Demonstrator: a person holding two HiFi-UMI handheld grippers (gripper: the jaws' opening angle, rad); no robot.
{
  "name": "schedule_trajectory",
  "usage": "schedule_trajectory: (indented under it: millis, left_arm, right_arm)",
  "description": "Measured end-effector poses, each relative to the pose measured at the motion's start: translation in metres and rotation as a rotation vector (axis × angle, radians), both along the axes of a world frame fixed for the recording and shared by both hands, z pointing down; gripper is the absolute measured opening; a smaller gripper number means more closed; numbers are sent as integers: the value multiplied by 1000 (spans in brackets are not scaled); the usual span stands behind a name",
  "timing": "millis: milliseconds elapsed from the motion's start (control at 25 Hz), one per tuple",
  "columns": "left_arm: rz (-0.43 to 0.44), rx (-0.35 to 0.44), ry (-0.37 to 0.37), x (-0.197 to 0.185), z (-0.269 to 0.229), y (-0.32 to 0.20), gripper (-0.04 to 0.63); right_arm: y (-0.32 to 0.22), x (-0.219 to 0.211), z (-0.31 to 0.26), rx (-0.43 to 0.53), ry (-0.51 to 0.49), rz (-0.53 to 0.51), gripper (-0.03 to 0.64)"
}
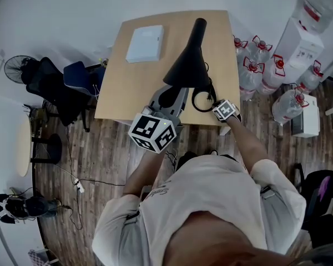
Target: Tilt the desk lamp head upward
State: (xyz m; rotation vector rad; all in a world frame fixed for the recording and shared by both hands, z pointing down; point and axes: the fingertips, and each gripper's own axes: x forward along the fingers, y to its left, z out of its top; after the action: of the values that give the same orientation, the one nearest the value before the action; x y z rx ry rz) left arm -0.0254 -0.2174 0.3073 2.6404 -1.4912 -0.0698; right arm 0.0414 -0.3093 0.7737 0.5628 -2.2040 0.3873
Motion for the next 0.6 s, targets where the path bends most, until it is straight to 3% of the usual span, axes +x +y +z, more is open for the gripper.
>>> schedule_trajectory:
  millis: [600]
  left_arm:
    - [20, 103, -98, 5, -54, -19, 15]
  right_arm:
    - [1, -2, 0, 2, 26, -12, -5]
